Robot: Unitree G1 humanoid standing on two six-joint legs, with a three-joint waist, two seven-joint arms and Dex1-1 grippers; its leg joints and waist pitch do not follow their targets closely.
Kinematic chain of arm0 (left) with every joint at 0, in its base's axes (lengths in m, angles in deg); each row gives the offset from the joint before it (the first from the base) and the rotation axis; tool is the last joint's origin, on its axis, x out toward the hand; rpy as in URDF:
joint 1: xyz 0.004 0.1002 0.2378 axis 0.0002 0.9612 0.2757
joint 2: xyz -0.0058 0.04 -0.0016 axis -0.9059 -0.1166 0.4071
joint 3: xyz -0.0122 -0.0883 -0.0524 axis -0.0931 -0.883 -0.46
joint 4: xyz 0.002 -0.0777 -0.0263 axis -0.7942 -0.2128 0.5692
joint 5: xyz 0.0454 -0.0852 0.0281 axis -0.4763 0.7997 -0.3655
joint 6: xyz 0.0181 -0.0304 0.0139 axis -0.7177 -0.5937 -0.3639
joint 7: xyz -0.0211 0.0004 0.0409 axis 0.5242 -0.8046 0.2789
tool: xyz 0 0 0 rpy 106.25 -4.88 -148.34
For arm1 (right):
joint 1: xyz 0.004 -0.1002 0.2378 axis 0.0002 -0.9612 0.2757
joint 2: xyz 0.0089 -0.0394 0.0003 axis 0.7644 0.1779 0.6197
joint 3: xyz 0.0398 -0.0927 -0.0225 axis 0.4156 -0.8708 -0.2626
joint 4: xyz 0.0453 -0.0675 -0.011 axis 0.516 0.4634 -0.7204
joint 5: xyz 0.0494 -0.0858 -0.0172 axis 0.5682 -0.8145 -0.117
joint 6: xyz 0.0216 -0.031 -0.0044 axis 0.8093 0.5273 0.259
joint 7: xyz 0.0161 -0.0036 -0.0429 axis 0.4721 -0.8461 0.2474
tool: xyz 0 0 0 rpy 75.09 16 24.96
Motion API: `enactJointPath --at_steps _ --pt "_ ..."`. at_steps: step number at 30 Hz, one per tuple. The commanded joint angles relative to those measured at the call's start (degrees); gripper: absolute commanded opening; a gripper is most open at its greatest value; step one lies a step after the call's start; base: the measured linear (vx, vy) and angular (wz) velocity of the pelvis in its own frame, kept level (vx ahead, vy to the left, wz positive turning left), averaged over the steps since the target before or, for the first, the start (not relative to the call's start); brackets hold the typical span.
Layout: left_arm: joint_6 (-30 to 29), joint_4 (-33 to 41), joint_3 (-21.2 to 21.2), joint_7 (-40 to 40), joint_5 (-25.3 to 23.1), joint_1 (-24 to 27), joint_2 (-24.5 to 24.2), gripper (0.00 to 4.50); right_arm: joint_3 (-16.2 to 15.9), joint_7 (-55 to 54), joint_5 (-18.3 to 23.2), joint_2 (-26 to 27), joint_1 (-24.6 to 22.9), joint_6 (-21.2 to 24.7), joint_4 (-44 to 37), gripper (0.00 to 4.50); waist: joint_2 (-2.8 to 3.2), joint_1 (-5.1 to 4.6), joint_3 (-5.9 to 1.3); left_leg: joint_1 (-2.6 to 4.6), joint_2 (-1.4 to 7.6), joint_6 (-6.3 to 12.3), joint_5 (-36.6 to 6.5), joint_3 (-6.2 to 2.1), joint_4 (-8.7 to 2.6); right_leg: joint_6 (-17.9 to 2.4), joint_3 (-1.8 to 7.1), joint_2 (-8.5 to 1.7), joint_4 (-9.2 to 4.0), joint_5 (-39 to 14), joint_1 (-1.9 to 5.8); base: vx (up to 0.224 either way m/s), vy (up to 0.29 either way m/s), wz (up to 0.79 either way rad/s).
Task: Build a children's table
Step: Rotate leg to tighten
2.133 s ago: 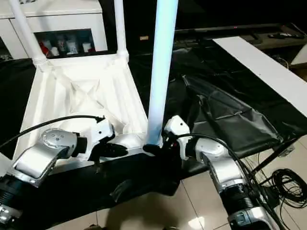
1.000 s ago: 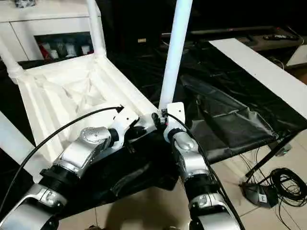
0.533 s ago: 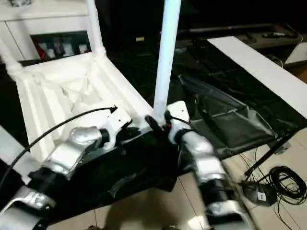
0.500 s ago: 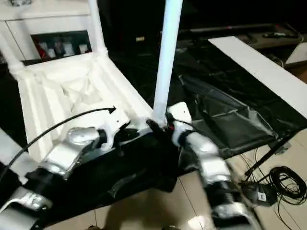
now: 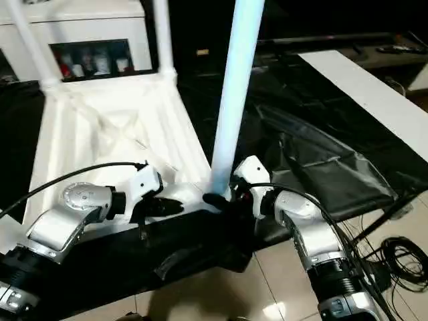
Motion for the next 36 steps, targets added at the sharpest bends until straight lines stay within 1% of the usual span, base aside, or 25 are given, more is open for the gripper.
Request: enactJointPath --at_steps 1,2,4,6,8,10,11,12,13,16,19,21,23,25,26,27,28,29,30,31,32,33,34,35,36 --pt "0.0 2.2 1.3 1.7 1.1 -0.2 0.5 0.00 -0.2 0.3 0.2 -0.3 0.1 0.8 -0.5 3.71 0.00 -0.08 -3.50 1.42 1.25 2.14 -13.8 -0.37 -4.16 -12.5 1.67 -1.91 -3.52 -13.1 2.39 0.000 0.000 0.00" --pt "-0.1 2.1 1.3 1.7 1.1 -0.2 0.5 0.00 -0.4 0.6 0.3 -0.3 0.1 0.9 -0.5 3.71 -0.19 -0.12 -3.51 1.30 1.20 1.85 -14.0 -0.41 -4.20 -12.0 1.68 -1.90 -3.54 -13.7 2.47 0.000 0.000 0.00" --pt "-0.2 2.3 1.3 1.9 1.2 -0.2 0.4 0.00 -0.6 1.0 0.1 -0.5 0.2 1.0 -0.2 3.71 -0.14 -0.12 -3.54 1.28 1.18 1.69 -13.8 -0.44 -4.18 -11.7 1.71 -1.94 -3.52 -13.7 2.48 0.000 0.000 0.00" --pt "-0.5 2.6 1.2 2.1 1.3 -0.2 0.1 0.00 -1.2 1.2 -1.1 -0.9 0.2 0.6 0.5 3.45 -0.08 -0.10 -3.60 1.26 1.17 1.71 -13.3 -0.47 -4.14 -11.7 1.68 -1.92 -3.45 -13.1 2.52 0.000 0.000 0.00" --pt "-0.7 2.9 1.1 2.2 1.3 -0.1 0.0 0.00 -1.5 1.2 -1.5 -1.1 0.2 0.7 0.5 3.34 -0.11 -0.08 -3.68 1.21 1.14 1.93 -12.2 -0.44 -4.06 -11.9 1.68 -1.90 -3.28 -11.6 2.61 0.000 0.000 0.00" --pt "-0.8 2.9 1.1 2.2 1.2 -0.1 0.0 0.00 -1.5 1.2 -1.4 -1.1 0.1 0.9 0.3 3.12 -0.13 -0.09 -3.73 1.19 1.11 2.35 -11.5 -0.40 -3.95 -12.3 1.67 -1.85 -3.15 -10.3 2.64 0.000 0.000 0.00" --pt "-0.8 2.9 1.1 2.2 1.2 -0.1 0.0 0.00 -1.4 1.2 -1.3 -1.0 0.0 1.1 0.2 2.94 -0.14 -0.07 -3.73 1.20 1.10 2.56 -11.4 -0.36 -3.91 -12.5 1.68 -1.87 -3.15 -10.2 2.66 0.000 0.000 0.00" --pt "-0.8 2.9 1.1 2.2 1.2 -0.1 0.0 0.00 -1.4 1.2 -1.3 -1.0 0.0 1.1 0.2 2.94 -0.15 -0.07 -3.72 1.16 1.09 2.68 -11.3 -0.38 -3.92 -12.5 1.67 -1.89 -3.15 -10.2 2.70 0.000 0.000 0.00" --pt "-0.8 2.9 1.1 2.1 1.2 -0.1 0.0 0.00 -1.3 1.2 -1.3 -1.0 0.0 1.1 0.2 2.84 -0.15 -0.06 -3.72 1.15 1.09 2.67 -11.2 -0.38 -3.92 -12.5 1.66 -1.88 -3.15 -10.3 2.71 0.000 0.000 0.00" --pt "-0.9 3.0 1.0 2.1 1.2 -0.1 0.0 0.00 -1.2 1.1 -1.2 -1.0 -0.1 1.2 0.1 2.71 -0.20 -0.07 -3.66 1.17 1.09 2.54 -11.7 -0.37 -3.93 -12.3 1.68 -1.90 -3.26 -11.3 2.68 0.000 0.000 0.00" --pt "-0.9 3.0 1.0 2.0 1.2 -0.1 0.0 0.00 -0.9 0.7 -0.9 -0.6 -0.2 1.2 0.2 2.70 -0.17 -0.06 -3.69 1.19 1.11 2.36 -11.9 -0.42 -3.94 -12.1 1.66 -1.92 -3.28 -11.9 2.68 0.000 0.000 0.00" --pt "-1.2 2.6 0.7 1.5 1.3 0.0 0.5 0.00 0.2 -1.0 0.0 0.8 -0.4 1.7 0.7 2.69 -0.16 -0.09 -3.77 1.16 1.08 2.44 -11.3 -0.41 -3.89 -12.3 1.66 -1.88 -3.15 -10.9 2.72 0.000 0.000 0.00" --pt "-1.5 2.3 0.6 0.9 1.3 0.0 1.0 0.00 1.0 -2.4 0.6 1.7 -0.5 2.4 1.0 2.69 -0.20 -0.17 -3.72 1.09 1.04 2.35 -11.5 -0.41 -3.94 -12.3 1.68 -1.91 -3.23 -11.3 2.73 0.000 0.000 0.00" --pt "-1.9 -0.1 0.1 -2.9 0.4 -0.7 3.5 0.00 2.6 -8.5 0.0 4.6 -0.2 2.8 3.3 2.68 -0.08 -0.31 -3.66 1.11 1.06 1.85 -11.9 -0.42 -3.99 -12.2 1.68 -1.88 -3.27 -12.0 2.58 0.000 0.000 0.00" --pt "-1.8 -1.6 0.1 -5.1 -0.4 -1.3 4.8 0.00 3.1 -11.8 -0.7 6.1 -0.1 2.6 4.4 2.68 -0.06 -0.48 -3.54 1.12 0.99 1.20 -13.1 -0.41 -4.06 -11.9 1.70 -1.91 -3.53 -13.8 2.40 0.000 0.000 0.00" --pt "-1.8 -3.4 0.0 -7.7 -1.2 -2.0 6.5 0.00 3.7 -15.7 -1.3 7.9 0.2 2.7 5.6 2.68 -0.14 -0.57 -3.50 1.23 0.93 0.38 -14.6 -0.48 -4.14 -11.1 1.68 -1.93 -3.81 -16.5 2.32 0.000 0.000 0.00" --pt "-2.3 -4.8 -0.3 -10.0 -1.6 -2.7 8.2 0.00 4.4 -19.2 -1.7 9.6 0.5 2.9 6.5 2.68 -0.13 -0.74 -3.44 1.22 0.88 0.05 -15.4 -0.50 -4.22 -10.7 1.70 -1.92 -3.96 -17.9 2.23 0.000 0.000 0.00" --pt "-2.4 -6.3 -0.5 -12.3 -2.1 -3.4 9.8 0.00 5.2 -22.6 -1.9 11.2 0.9 3.0 7.6 2.67 -0.26 -0.68 -3.48 1.36 0.78 -0.67 -16.6 -0.67 -4.25 -9.7 1.59 -2.02 -4.24 -20.7 2.29 0.000 0.000 0.00" --pt "-2.6 -7.9 -0.6 -14.9 -2.8 -4.3 11.5 0.00 6.0 -26.3 -2.1 13.0 1.5 3.2 8.8 2.67 -0.04 -0.80 -3.53 1.22 0.78 -0.90 -16.6 -0.73 -4.28 -9.3 1.67 -2.10 -4.20 -21.0 2.30 0.000 0.000 0.00" --pt "-2.6 -7.9 -0.6 -14.9 -2.8 -4.3 11.5 0.00 6.0 -26.3 -2.1 13.0 1.5 3.2 8.8 2.67 -0.12 -0.94 -3.33 1.47 0.77 -1.21 -18.1 -0.72 -4.37 -8.6 1.58 -2.00 -4.69 -23.0 1.94 0.000 0.000 0.00" --pt "-3.0 -9.3 -0.6 -16.9 -3.3 -5.0 13.0 0.00 6.8 -29.3 -2.1 14.7 2.1 3.5 9.9 2.67 -0.17 -0.95 -3.43 1.45 0.70 -1.27 -18.7 -0.82 -4.30 -7.9 1.57 -2.09 -4.75 -24.3 2.01 0.000 0.000 0.00" --pt "-3.2 -11.5 -1.0 -20.3 -3.9 -6.2 15.2 0.00 7.2 -33.4 -2.9 16.5 3.2 3.3 11.8 2.67 -0.01 -1.11 -3.37 1.59 0.70 -1.31 -19.4 -0.74 -4.30 -7.5 1.60 -1.99 -5.00 -25.2 1.62 0.000 0.000 0.00" --pt "-3.0 -14.3 -0.9 -24.0 -4.9 -7.7 17.7 0.00 7.2 -38.1 -4.4 18.2 4.8 2.7 14.5 2.67 -0.04 -1.15 -3.30 1.72 0.63 -1.47 -20.0 -0.79 -4.28 -7.3 1.53 -1.95 -5.15 -26.0 1.49 0.000 0.000 0.00" --pt "-2.8 -16.3 -0.9 -26.7 -5.6 -8.8 19.4 0.00 7.3 -41.8 -5.4 19.2 6.3 1.8 16.9 2.67 -0.02 -1.14 -3.41 2.08 0.55 -1.91 -20.7 -0.80 -4.18 -6.8 1.45 -1.93 -5.38 -27.3 1.25 0.000 0.000 0.00" --pt "-2.7 -16.9 -0.9 -27.2 -5.8 -9.0 19.7 0.00 7.6 -42.8 -5.4 19.5 6.9 1.6 17.8 2.67 -0.10 -1.16 -3.46 1.98 0.55 -1.99 -20.7 -0.91 -4.17 -6.6 1.38 -2.00 -5.34 -27.4 1.40 0.000 0.000 0.00"
